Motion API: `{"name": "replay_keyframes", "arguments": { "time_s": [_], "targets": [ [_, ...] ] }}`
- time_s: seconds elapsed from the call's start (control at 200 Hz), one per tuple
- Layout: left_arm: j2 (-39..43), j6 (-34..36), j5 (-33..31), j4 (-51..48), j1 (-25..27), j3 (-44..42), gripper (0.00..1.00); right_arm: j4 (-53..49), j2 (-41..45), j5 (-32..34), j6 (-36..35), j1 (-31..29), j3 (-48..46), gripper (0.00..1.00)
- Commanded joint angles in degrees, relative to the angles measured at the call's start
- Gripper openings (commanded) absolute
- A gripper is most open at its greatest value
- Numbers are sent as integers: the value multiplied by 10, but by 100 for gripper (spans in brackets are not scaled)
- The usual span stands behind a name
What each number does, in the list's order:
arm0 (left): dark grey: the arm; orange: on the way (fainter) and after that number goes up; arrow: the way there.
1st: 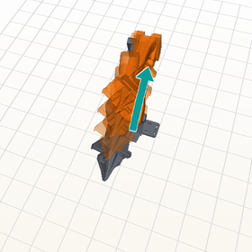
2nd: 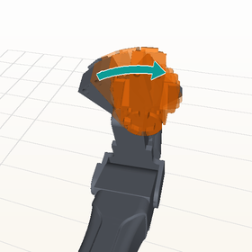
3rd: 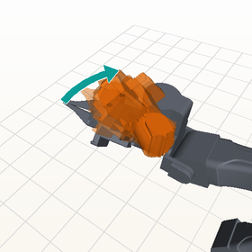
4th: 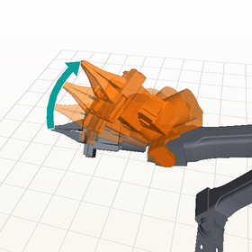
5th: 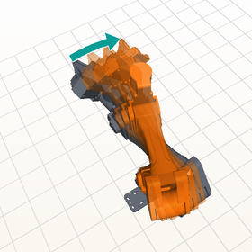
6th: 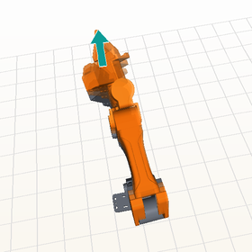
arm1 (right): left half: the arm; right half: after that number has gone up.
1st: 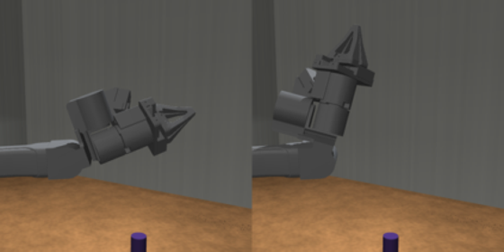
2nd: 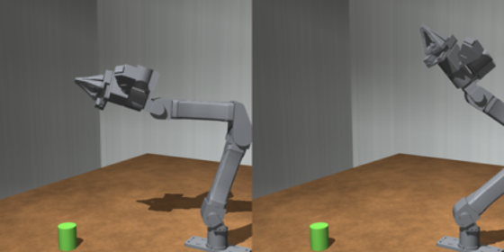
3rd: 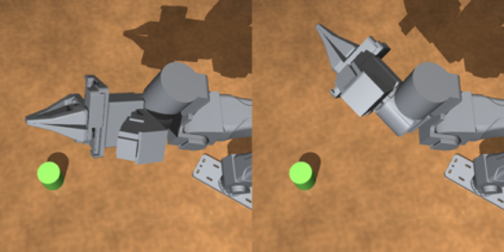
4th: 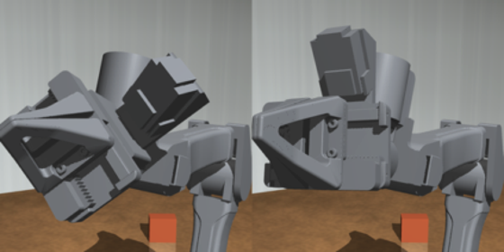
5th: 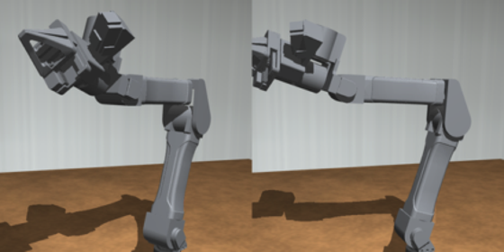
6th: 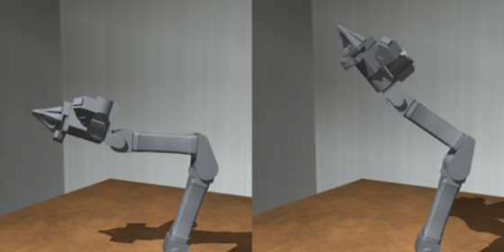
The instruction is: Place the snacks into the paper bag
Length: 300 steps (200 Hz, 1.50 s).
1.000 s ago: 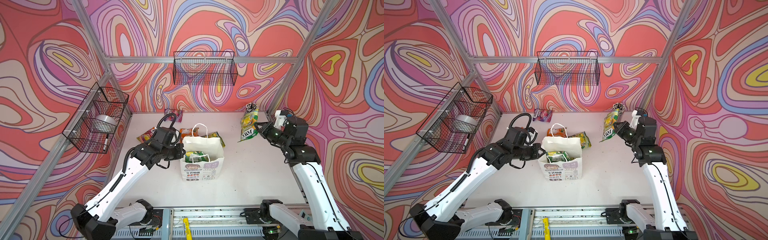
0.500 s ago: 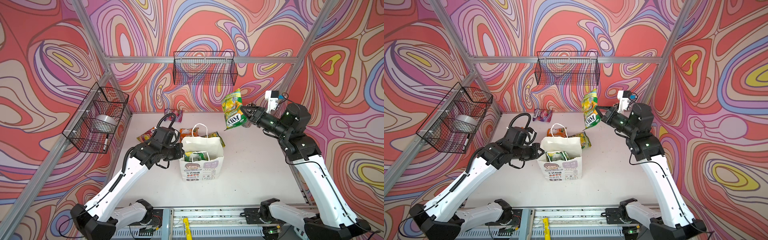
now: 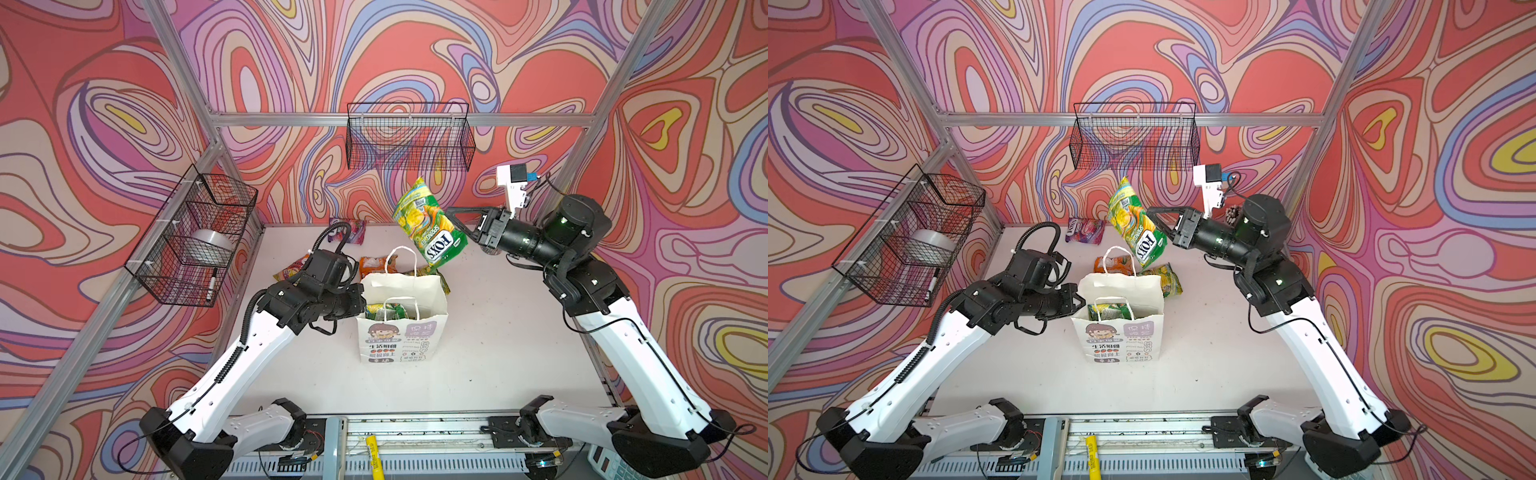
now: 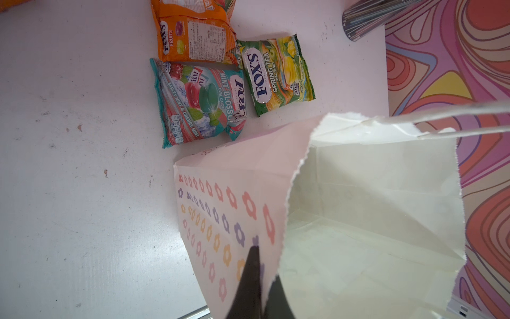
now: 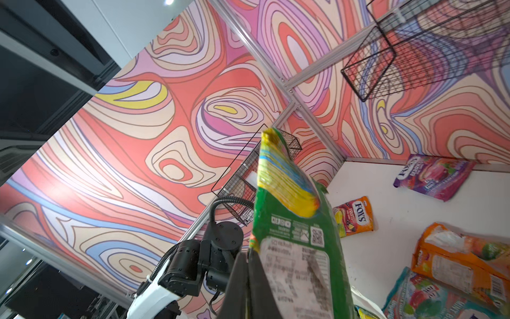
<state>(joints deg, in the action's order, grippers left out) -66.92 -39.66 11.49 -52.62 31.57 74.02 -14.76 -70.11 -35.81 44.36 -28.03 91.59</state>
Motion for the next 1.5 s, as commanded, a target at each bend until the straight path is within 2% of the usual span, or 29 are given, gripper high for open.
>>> {"name": "replay_keyframes", "arguments": {
  "time_s": [0.0, 0.175, 0.275, 0.411, 0.491, 0.526, 0.616, 0.671, 0.716, 0.821, 0.881, 1.082, 1.272, 1.392, 1.497],
  "targets": [
    [-10, 2, -8, -4, 2, 29, 0, 6, -12, -30, -37, -32, 17, 0],
    [-46, 2, -32, -2, 2, 38, 0, -49, -21, 10, -89, -63, -5, 0],
    [-68, 10, -5, 6, 2, 44, 0, -101, -32, 47, -117, -63, -28, 0],
    [-72, 16, -5, 11, 2, 43, 0, -118, -20, 75, -128, -63, -48, 0],
    [-72, 20, -10, 13, 2, 44, 0, -141, -3, 130, -138, -63, -48, 0],
    [-74, 22, -11, 12, 2, 44, 0, -158, 1, 160, -143, -63, -47, 8],
    [-79, 31, -25, -1, 2, 48, 0, -208, 3, 250, -149, -62, -50, 38],
    [-76, 31, -31, -2, 2, 43, 0, -232, 0, 308, -147, -63, -64, 62],
    [-71, 30, -28, 4, 3, 36, 0, -244, -3, 340, -144, -63, -78, 77],
    [-64, 30, -22, 8, 2, 24, 0, -263, -13, 392, -132, -63, -105, 98],
    [-62, 31, -22, 4, 2, 23, 0, -257, -14, 395, -117, -63, -130, 99],
    [-62, 30, -17, 2, 2, 25, 0, -204, -32, 325, -72, -63, -215, 98],
    [-63, 27, -21, 1, 3, 22, 0, -135, -51, 226, -37, -63, -262, 96],
    [-61, 23, -21, 5, 2, 17, 0, -82, -64, 178, -21, -63, -286, 88],
    [-59, 21, -23, 4, 2, 17, 0, -58, -77, 154, -16, -63, -286, 71]
  ]
}}
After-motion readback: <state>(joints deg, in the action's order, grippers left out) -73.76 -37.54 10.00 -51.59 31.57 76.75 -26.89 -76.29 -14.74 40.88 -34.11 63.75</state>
